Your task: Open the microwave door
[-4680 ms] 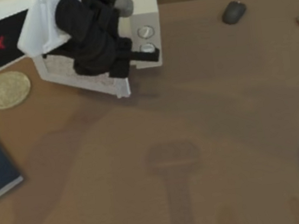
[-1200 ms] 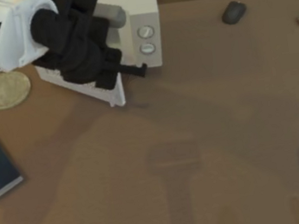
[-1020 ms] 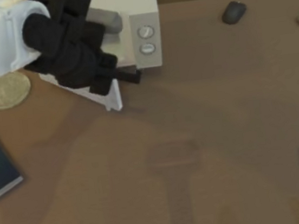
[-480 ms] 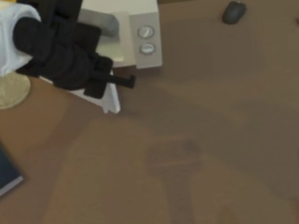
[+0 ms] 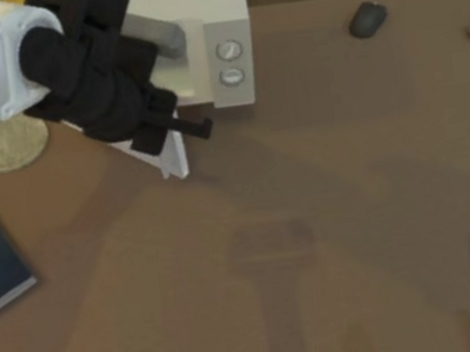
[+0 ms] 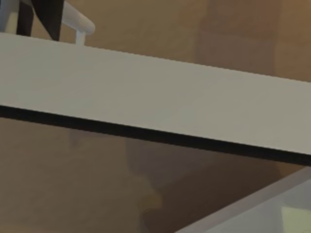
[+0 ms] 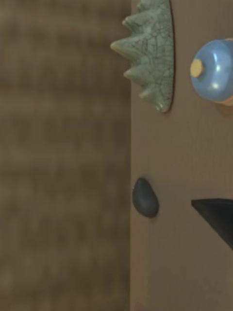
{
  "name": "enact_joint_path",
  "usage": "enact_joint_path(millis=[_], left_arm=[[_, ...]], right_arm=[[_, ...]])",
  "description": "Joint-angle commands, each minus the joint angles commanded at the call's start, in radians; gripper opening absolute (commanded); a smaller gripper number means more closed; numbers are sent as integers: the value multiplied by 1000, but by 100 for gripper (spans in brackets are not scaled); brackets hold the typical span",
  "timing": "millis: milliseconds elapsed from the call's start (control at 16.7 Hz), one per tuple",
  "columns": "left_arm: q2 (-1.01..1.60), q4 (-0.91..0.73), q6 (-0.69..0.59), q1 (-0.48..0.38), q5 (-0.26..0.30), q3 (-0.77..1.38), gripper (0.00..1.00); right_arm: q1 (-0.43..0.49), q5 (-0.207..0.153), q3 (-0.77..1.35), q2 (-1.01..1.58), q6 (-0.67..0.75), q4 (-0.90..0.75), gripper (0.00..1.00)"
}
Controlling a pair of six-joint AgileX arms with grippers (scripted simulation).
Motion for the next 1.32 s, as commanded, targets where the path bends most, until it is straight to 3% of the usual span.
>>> enact_joint_path(millis=[780, 1320], left_arm=[[1, 0, 0, -3, 7, -4, 0], [-62, -5, 153, 57, 88, -69, 0]], right_arm=[[0, 0, 0, 0, 0, 0, 100], [0, 0, 0, 0, 0, 0, 100]])
